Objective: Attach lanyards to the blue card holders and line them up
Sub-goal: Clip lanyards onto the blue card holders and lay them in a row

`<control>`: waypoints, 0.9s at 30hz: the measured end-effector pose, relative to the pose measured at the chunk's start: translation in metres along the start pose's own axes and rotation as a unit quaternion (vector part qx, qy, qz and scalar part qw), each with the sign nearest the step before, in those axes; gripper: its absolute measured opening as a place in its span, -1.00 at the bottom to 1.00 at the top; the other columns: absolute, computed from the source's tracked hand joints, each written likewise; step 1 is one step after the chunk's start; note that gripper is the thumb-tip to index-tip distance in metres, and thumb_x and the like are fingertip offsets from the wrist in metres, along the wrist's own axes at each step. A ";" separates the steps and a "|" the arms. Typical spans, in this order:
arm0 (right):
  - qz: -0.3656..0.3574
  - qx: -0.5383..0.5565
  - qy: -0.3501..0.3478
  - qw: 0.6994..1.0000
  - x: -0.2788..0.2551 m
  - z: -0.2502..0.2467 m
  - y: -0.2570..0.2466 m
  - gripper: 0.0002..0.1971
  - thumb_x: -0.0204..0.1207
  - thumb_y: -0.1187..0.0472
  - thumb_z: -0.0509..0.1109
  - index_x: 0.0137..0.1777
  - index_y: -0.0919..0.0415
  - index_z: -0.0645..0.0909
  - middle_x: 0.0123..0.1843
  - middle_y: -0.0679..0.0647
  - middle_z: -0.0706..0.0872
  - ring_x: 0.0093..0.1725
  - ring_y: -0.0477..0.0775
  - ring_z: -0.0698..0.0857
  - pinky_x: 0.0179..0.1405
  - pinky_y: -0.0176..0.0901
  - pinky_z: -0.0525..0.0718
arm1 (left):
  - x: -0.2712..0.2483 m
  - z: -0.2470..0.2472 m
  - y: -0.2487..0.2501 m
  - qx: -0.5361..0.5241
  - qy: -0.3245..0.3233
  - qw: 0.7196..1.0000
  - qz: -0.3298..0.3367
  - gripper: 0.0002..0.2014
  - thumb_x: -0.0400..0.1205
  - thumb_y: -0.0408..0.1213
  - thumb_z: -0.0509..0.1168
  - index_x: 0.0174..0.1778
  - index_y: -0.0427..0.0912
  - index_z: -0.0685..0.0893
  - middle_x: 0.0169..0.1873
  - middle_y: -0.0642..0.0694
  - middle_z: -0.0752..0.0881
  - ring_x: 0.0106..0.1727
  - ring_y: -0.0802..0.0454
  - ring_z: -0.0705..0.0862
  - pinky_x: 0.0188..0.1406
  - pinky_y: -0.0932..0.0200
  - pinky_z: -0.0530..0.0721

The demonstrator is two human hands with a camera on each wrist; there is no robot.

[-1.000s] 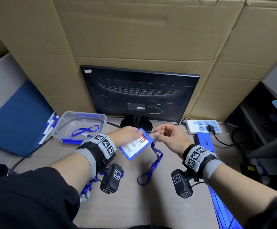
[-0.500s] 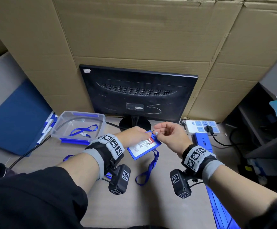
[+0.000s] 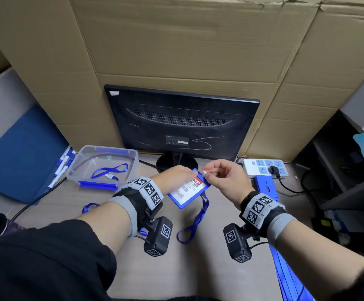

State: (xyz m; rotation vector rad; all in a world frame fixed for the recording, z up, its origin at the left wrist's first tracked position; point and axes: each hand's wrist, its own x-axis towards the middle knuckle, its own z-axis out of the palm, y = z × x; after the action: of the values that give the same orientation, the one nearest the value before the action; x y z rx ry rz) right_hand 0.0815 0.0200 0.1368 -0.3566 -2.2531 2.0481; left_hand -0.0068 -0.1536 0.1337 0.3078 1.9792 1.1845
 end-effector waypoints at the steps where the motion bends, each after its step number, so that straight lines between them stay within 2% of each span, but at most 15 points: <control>1: -0.002 -0.002 -0.002 1.000 0.000 -0.001 0.000 -0.87 0.56 0.48 0.53 -0.07 0.25 0.77 -0.20 0.10 0.88 -0.18 -0.08 0.82 -0.17 -0.30 0.78 | 0.000 0.000 -0.001 -0.017 0.004 1.000 -0.001 -0.73 0.84 -0.09 0.25 0.05 -0.21 0.72 -0.19 -0.15 0.80 -0.27 -0.01 0.76 -0.29 0.22 0.64; 3: -0.004 -0.010 -0.009 1.000 -0.001 -0.002 0.000 -0.88 0.59 0.48 0.50 -0.05 0.27 0.79 -0.16 0.14 0.90 -0.14 -0.06 0.85 -0.13 -0.30 0.77 | 0.001 -0.001 -0.003 -0.025 0.013 1.000 -0.001 -0.73 0.84 -0.09 0.26 0.04 -0.22 0.72 -0.21 -0.15 0.80 -0.30 0.00 0.76 -0.35 0.24 0.64; 6: -0.005 0.003 -0.003 1.000 -0.001 0.000 0.004 -0.90 0.62 0.41 0.49 0.08 0.29 0.80 -0.11 0.23 0.90 -0.08 0.00 0.86 -0.01 -0.27 0.77 | 0.000 -0.003 -0.003 -0.003 0.011 1.000 0.003 -0.72 0.83 -0.07 0.26 -0.03 -0.19 0.72 -0.24 -0.13 0.80 -0.31 0.01 0.76 -0.35 0.24 0.62; 9: 0.003 0.010 0.018 1.000 0.000 0.000 0.007 -0.78 0.58 0.40 0.55 0.20 0.26 0.72 -0.18 0.17 0.87 -0.16 -0.03 0.82 -0.06 -0.25 0.76 | -0.002 -0.004 0.000 0.030 -0.010 0.999 0.005 -0.74 0.82 -0.08 0.28 -0.10 -0.13 0.71 -0.29 -0.04 0.79 -0.33 0.06 0.74 -0.34 0.25 0.60; 12: 0.024 0.027 0.002 0.999 0.002 -0.002 0.011 -0.75 0.61 0.43 0.51 0.24 0.25 0.68 -0.04 0.12 0.90 -0.06 -0.02 0.83 -0.05 -0.27 0.77 | -0.008 -0.006 0.009 0.031 -0.028 0.999 -0.006 -0.85 0.65 -0.13 0.39 -0.15 -0.12 0.68 -0.31 -0.05 0.77 -0.33 0.03 0.74 -0.36 0.24 0.59; 14: 0.041 0.013 -0.017 0.999 0.003 -0.003 0.014 -0.74 0.66 0.43 0.44 0.27 0.16 0.68 0.05 0.08 0.91 0.06 -0.01 0.84 0.02 -0.28 0.77 | -0.012 -0.009 0.015 0.036 -0.044 0.998 -0.009 -0.85 0.52 -0.18 0.40 -0.06 -0.14 0.67 -0.23 -0.09 0.78 -0.25 -0.02 0.76 -0.32 0.23 0.62; 16: 0.046 -0.001 -0.027 0.999 0.004 -0.002 0.015 -0.72 0.69 0.47 0.35 0.27 0.14 0.69 0.08 0.07 0.91 0.13 0.01 0.84 0.08 -0.24 0.78 | -0.014 -0.011 0.018 0.078 -0.048 0.996 -0.007 -0.86 0.63 -0.27 0.41 0.06 -0.14 0.64 -0.15 -0.10 0.79 -0.19 -0.02 0.77 -0.32 0.26 0.64; 18: 0.054 0.000 -0.017 0.998 0.005 -0.001 0.013 -0.67 0.69 0.51 0.27 0.25 0.13 0.70 0.09 0.06 0.90 0.15 0.01 0.82 0.17 -0.18 0.77 | -0.015 -0.012 0.017 0.143 -0.036 0.989 0.012 -0.84 0.68 -0.27 0.43 0.14 -0.18 0.66 -0.15 -0.06 0.77 -0.19 0.01 0.75 -0.37 0.29 0.61; 20: 0.048 0.014 -0.020 0.999 0.005 -0.001 0.009 -0.69 0.67 0.47 0.36 0.31 0.15 0.69 0.10 0.07 0.90 0.10 -0.03 0.83 0.15 -0.22 0.77 | -0.012 -0.015 0.014 0.184 -0.015 0.982 0.042 -0.75 0.62 -0.15 0.55 0.09 -0.22 0.75 -0.24 -0.02 0.74 -0.24 0.03 0.69 -0.40 0.27 0.56; 22: 0.041 -0.002 -0.045 0.998 0.005 -0.002 0.007 -0.66 0.61 0.42 0.51 0.34 0.16 0.69 0.05 0.10 0.89 -0.01 -0.03 0.83 0.07 -0.25 0.77 | -0.010 -0.018 0.011 0.186 0.024 0.980 0.063 -0.67 0.50 -0.03 0.66 -0.05 -0.21 0.82 -0.32 0.03 0.72 -0.29 0.07 0.66 -0.40 0.27 0.55; 24: 0.057 -0.048 -0.072 0.995 0.007 -0.002 0.006 -0.69 0.58 0.42 0.54 0.30 0.22 0.72 -0.01 0.16 0.85 -0.12 -0.06 0.81 -0.02 -0.26 0.76 | -0.008 -0.021 0.009 0.177 0.103 0.976 0.079 -0.64 0.40 0.04 0.71 -0.11 -0.11 0.81 -0.25 0.09 0.76 -0.25 0.14 0.70 -0.32 0.27 0.57; 27: 0.092 -0.097 -0.083 0.987 0.010 -0.002 0.008 -0.80 0.58 0.43 0.54 0.18 0.28 0.75 -0.02 0.20 0.86 -0.27 -0.18 0.77 -0.23 -0.37 0.70 | -0.006 -0.022 0.009 0.093 0.232 0.964 0.093 -0.52 0.43 0.02 0.69 0.11 -0.05 0.63 -0.08 0.01 0.73 -0.11 0.13 0.74 -0.24 0.23 0.63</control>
State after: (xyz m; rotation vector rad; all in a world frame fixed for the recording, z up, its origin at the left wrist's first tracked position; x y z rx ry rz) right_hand 0.0730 0.0253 0.1280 -0.4371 -2.6226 2.0137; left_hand -0.0210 -0.1664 0.1491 0.3398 2.5254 1.2746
